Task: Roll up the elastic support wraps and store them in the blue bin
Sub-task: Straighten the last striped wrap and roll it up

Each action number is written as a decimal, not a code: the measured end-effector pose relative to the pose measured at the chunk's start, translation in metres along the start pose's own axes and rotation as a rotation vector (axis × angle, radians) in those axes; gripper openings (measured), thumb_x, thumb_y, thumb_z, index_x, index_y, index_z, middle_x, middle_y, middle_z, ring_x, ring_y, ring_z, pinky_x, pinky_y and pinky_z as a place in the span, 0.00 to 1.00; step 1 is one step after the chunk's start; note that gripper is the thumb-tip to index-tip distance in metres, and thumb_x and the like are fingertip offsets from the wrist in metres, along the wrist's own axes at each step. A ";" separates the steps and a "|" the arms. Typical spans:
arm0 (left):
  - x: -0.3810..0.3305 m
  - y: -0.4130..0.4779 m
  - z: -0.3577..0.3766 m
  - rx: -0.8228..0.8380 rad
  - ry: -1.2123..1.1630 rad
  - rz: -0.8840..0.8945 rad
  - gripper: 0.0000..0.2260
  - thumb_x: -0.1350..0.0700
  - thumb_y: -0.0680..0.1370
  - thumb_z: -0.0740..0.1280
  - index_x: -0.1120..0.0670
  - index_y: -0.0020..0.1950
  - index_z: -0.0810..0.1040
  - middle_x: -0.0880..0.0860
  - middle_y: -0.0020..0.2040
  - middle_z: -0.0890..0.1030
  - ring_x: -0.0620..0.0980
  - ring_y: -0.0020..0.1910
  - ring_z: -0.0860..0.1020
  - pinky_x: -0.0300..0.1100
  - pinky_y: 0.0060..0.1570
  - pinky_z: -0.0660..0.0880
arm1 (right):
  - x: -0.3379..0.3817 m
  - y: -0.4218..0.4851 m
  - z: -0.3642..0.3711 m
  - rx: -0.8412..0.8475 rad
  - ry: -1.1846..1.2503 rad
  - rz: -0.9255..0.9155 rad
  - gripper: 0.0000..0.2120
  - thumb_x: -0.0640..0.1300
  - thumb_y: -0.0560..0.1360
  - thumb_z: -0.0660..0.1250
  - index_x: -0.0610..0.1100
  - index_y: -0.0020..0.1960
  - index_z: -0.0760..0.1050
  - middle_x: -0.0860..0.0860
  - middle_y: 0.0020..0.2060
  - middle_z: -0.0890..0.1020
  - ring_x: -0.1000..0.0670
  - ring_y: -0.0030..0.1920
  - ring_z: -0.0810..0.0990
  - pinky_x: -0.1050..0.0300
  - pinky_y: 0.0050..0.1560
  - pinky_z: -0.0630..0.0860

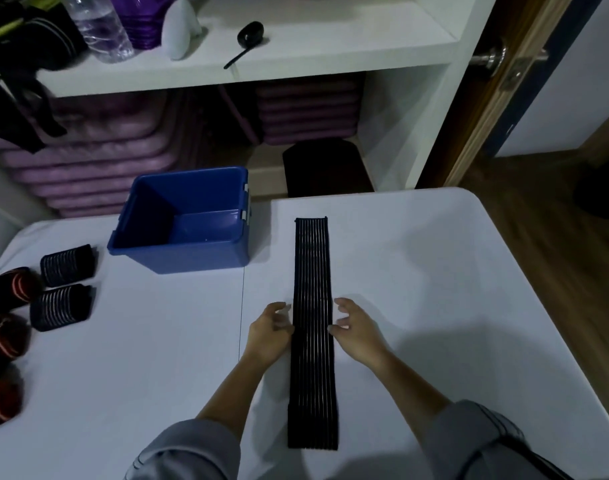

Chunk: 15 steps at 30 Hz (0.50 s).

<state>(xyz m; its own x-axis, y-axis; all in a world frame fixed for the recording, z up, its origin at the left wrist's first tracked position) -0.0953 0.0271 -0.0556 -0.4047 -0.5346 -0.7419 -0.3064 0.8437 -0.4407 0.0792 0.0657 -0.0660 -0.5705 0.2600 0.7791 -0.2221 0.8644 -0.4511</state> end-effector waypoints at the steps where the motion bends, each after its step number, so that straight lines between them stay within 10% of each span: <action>1: 0.006 -0.004 -0.002 0.001 0.019 -0.009 0.17 0.65 0.75 0.60 0.56 0.64 0.72 0.54 0.48 0.80 0.51 0.46 0.77 0.42 0.50 0.75 | -0.004 -0.004 0.001 0.012 -0.015 0.000 0.23 0.38 0.76 0.64 0.45 0.69 0.65 0.48 0.64 0.71 0.53 0.50 0.74 0.72 0.40 0.69; 6: 0.029 -0.025 0.003 0.124 0.033 -0.046 0.19 0.66 0.74 0.62 0.55 0.63 0.72 0.55 0.44 0.83 0.55 0.47 0.81 0.51 0.53 0.78 | -0.018 -0.025 0.018 0.049 -0.088 -0.028 0.20 0.38 0.74 0.65 0.45 0.66 0.69 0.47 0.62 0.73 0.53 0.44 0.78 0.71 0.42 0.71; 15: 0.038 -0.066 0.002 0.173 0.257 0.300 0.19 0.63 0.72 0.67 0.53 0.62 0.74 0.50 0.49 0.76 0.45 0.44 0.75 0.26 0.42 0.69 | -0.035 -0.075 0.033 0.075 -0.209 -0.192 0.27 0.51 0.63 0.74 0.53 0.60 0.73 0.56 0.54 0.73 0.53 0.54 0.73 0.48 0.58 0.75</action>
<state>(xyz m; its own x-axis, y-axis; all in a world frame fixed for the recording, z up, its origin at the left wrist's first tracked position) -0.0882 -0.0485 -0.0557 -0.6621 -0.2402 -0.7098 -0.0022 0.9479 -0.3187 0.0900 -0.0218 -0.0740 -0.6609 -0.0066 0.7504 -0.3957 0.8527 -0.3410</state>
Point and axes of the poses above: each hand's wrist, its own y-axis towards the middle knuckle, its own z-axis out of the palm, x = y × z, the point moved 3 cm from there along y, towards the middle knuckle
